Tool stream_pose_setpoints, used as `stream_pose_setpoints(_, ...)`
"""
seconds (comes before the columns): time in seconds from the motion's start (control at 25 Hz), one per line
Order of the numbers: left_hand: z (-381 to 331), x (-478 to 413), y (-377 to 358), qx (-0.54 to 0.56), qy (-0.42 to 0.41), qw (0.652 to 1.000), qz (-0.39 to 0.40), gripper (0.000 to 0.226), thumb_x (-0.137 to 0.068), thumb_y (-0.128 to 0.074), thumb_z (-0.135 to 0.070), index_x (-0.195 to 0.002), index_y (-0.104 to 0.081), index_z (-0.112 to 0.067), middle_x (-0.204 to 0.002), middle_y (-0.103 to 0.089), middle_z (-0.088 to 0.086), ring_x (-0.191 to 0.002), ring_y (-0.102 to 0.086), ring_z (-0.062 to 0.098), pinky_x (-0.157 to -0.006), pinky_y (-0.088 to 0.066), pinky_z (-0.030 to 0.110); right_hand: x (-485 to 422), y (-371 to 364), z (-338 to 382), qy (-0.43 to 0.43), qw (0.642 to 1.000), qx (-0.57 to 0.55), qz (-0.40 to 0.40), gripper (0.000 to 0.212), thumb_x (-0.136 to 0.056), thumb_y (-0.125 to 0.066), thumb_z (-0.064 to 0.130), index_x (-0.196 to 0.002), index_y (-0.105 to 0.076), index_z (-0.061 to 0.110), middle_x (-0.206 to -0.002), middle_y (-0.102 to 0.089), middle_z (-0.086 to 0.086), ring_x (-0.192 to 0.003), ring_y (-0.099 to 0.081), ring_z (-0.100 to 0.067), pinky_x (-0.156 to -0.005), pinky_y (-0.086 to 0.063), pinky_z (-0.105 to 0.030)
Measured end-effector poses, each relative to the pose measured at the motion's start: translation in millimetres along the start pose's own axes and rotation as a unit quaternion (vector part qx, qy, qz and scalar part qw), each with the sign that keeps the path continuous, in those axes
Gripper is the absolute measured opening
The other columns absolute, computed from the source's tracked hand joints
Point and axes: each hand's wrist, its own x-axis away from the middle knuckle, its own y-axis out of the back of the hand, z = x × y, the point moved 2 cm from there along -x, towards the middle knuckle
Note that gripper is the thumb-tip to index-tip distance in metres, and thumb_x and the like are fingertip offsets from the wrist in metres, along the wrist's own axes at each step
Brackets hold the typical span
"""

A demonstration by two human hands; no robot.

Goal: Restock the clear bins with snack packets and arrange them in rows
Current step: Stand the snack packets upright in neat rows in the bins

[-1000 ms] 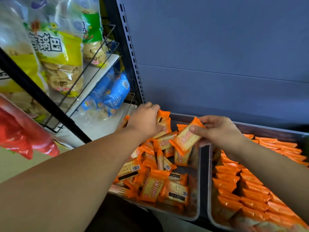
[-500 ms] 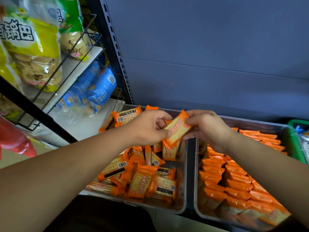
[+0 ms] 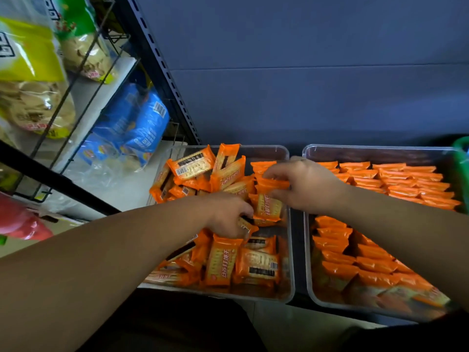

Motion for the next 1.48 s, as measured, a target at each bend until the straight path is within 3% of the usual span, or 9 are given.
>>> stream_pose_setpoints(0.12, -1.4, -3.9, -2.4, -0.034, 0.009, 0.998, 0.055, 0.062, -0.100, -0.056, -0.055, -0.157, -0.039, -0.037, -0.158, -0.043, -0.001, -0.149, -0.034, 0.028, -0.121, -0.031, 0.047, -6.7, -11.4, 10.6, 0.025, 0.990, 0.138, 0.016, 0.047, -0.095, -0.066, 0.051, -0.141, -0.056, 0.046, -0.129, -0.054, -0.003, -0.122, -0.053, -0.024, -0.106, -0.043, -0.037)
stream_pose_setpoints(0.28, -6.2, 0.3, 2.7, -0.099, -0.011, 0.992, 0.080, 0.052, -0.101, -0.051, -0.045, -0.152, -0.046, -0.041, -0.158, -0.036, -0.004, -0.150, -0.023, 0.026, -0.124, -0.022, 0.051, -7.5, -23.3, 29.6, 0.061, 0.961, 0.267, 0.039, 0.034, -0.099, -0.060, 0.045, -0.133, -0.058, 0.042, -0.117, -0.063, 0.004, -0.123, -0.048, -0.018, -0.107, -0.028, -0.040)
stream_pose_setpoints(0.48, -6.1, 8.6, 10.7, -0.070, -0.014, 0.996, 0.062, 0.040, -0.094, -0.064, -0.041, -0.133, -0.059, -0.036, -0.133, -0.058, -0.007, -0.119, -0.055, 0.023, -0.100, -0.053, 0.042, -13.6, -33.0, 35.1, -0.036, 0.957, 0.279, 0.072, 0.024, -0.096, -0.065, 0.037, -0.119, -0.062, 0.040, -0.115, -0.063, 0.006, -0.122, -0.048, -0.020, -0.106, -0.026, -0.047)
stream_pose_setpoints(0.72, 4.1, 27.3, 19.8, 0.007, -0.024, 0.996, -0.083, 0.027, -0.098, -0.066, -0.045, -0.122, -0.068, -0.033, -0.109, -0.066, -0.008, -0.100, -0.062, 0.018, -0.086, -0.056, 0.041, -21.1, -42.1, 39.1, -0.046, 0.954, 0.292, 0.057, 0.044, -0.089, -0.071, 0.042, -0.130, -0.057, 0.033, -0.130, -0.057, 0.001, -0.128, -0.048, -0.025, -0.113, -0.024, -0.053)
stream_pose_setpoints(0.92, 12.1, 60.1, 38.0, 0.345, 0.015, 0.898, -0.273, 0.010, -0.101, -0.066, -0.035, -0.099, -0.073, -0.028, -0.085, -0.071, 0.004, -0.074, -0.065, 0.016, -0.070, -0.058, 0.042, -3.0, 0.2, 38.4, -0.031, 0.993, -0.031, 0.106, 0.041, -0.081, -0.084, 0.028, -0.117, -0.066, 0.028, -0.115, -0.067, 0.006, -0.112, -0.063, -0.016, -0.099, -0.053, -0.038)
stream_pose_setpoints(1.04, -6.3, 77.8, 49.8, 0.466, 0.025, 0.842, -0.272, 0.015, -0.105, -0.062, -0.033, -0.104, -0.073, -0.024, -0.092, -0.075, 0.005, -0.085, -0.073, 0.019, -0.070, -0.062, 0.037, 17.9, 24.2, 35.2, -0.052, 0.959, -0.268, 0.078, 0.026, -0.085, -0.085, 0.022, -0.109, -0.073, 0.023, -0.106, -0.076, -0.001, -0.099, -0.072, -0.015, -0.095, -0.059, -0.038)
stream_pose_setpoints(1.24, -50.6, 102.5, 54.4, 0.601, 0.114, 0.725, -0.316, 0.031, -0.103, -0.066, -0.027, -0.129, -0.059, -0.013, -0.109, -0.074, 0.010, -0.089, -0.078, 0.023, -0.074, -0.065, 0.034, 40.0, 47.3, 37.4, -0.094, 0.917, -0.388, 0.017, 0.015, -0.089, -0.081, 0.025, -0.099, -0.075, 0.016, -0.088, -0.079, -0.007, -0.077, -0.072, -0.014, -0.077, -0.061, -0.038)
stream_pose_setpoints(1.36, -76.3, 115.0, 44.2, 0.563, 0.159, 0.719, -0.374, 0.041, -0.082, -0.084, -0.030, -0.113, -0.059, -0.021, -0.101, -0.074, 0.003, -0.093, -0.073, 0.019, -0.084, -0.063, 0.043, 47.5, 53.2, 50.7, -0.129, 0.883, -0.452, -0.011, 0.023, -0.083, -0.084, 0.026, -0.099, -0.071, 0.015, -0.092, -0.078, -0.007, -0.081, -0.076, -0.020, -0.071, -0.066, -0.040)
stream_pose_setpoints(1.48, -104.4, 118.8, 35.3, 0.526, 0.143, 0.749, -0.377, 0.047, -0.071, -0.093, -0.039, -0.098, -0.058, -0.024, -0.095, -0.072, -0.004, -0.085, -0.067, 0.013, -0.071, -0.055, 0.033, 46.6, 51.9, 60.4, -0.156, 0.856, -0.492, -0.025, 0.032, -0.076, -0.084, 0.021, -0.102, -0.068, 0.011, -0.097, -0.078, -0.016, -0.086, -0.078, -0.030, -0.078, -0.065, -0.051)
